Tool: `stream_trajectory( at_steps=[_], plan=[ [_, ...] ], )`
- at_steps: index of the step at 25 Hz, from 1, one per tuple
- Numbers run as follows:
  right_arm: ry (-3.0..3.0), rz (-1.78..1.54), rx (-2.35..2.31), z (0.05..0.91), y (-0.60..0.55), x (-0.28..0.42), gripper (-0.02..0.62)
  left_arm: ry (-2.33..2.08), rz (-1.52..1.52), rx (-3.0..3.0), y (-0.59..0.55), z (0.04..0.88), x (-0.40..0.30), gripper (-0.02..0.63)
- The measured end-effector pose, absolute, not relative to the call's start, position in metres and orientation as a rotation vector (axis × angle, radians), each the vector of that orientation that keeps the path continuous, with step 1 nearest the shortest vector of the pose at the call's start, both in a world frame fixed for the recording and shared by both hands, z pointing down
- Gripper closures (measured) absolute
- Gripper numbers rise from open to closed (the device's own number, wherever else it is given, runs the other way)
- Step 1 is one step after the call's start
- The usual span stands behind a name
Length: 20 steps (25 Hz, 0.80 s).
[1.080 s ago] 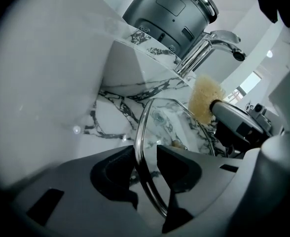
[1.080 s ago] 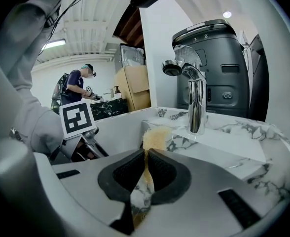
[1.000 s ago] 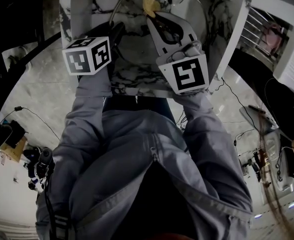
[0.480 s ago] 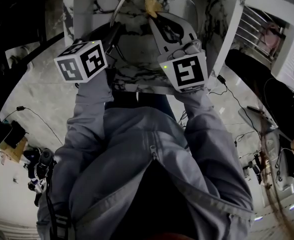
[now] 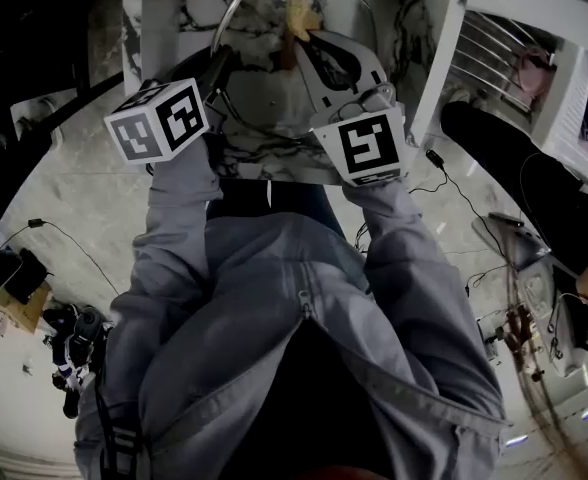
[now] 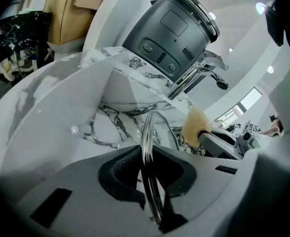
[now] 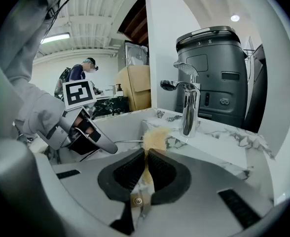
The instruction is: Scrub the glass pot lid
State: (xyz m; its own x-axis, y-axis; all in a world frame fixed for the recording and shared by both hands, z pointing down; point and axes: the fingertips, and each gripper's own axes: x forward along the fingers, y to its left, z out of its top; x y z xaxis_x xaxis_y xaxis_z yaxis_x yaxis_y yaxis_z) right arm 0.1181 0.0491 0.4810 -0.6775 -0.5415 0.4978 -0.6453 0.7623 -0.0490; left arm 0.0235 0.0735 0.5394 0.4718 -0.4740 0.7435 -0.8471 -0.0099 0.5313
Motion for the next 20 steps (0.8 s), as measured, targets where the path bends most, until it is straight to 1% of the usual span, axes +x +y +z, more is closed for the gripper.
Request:
stream_trajectory(
  at_steps=[11,16,20],
  plan=[
    [-2.495,0.34,0.896,0.497,0.052,0.123,0.552,-1.19,0.467,1.714,0.068,0.539,0.022,0.535],
    [-2.502,0.346,0.874,0.503,0.055,0.117,0.551,-1.199,0.357,1.616,0.067,0.541,0.022,0.538],
    [-2.5,0.344,0.882,0.503,0.054,0.116,0.552,-1.194,0.3,1.63,0.044,0.538,0.03,0.538]
  ],
)
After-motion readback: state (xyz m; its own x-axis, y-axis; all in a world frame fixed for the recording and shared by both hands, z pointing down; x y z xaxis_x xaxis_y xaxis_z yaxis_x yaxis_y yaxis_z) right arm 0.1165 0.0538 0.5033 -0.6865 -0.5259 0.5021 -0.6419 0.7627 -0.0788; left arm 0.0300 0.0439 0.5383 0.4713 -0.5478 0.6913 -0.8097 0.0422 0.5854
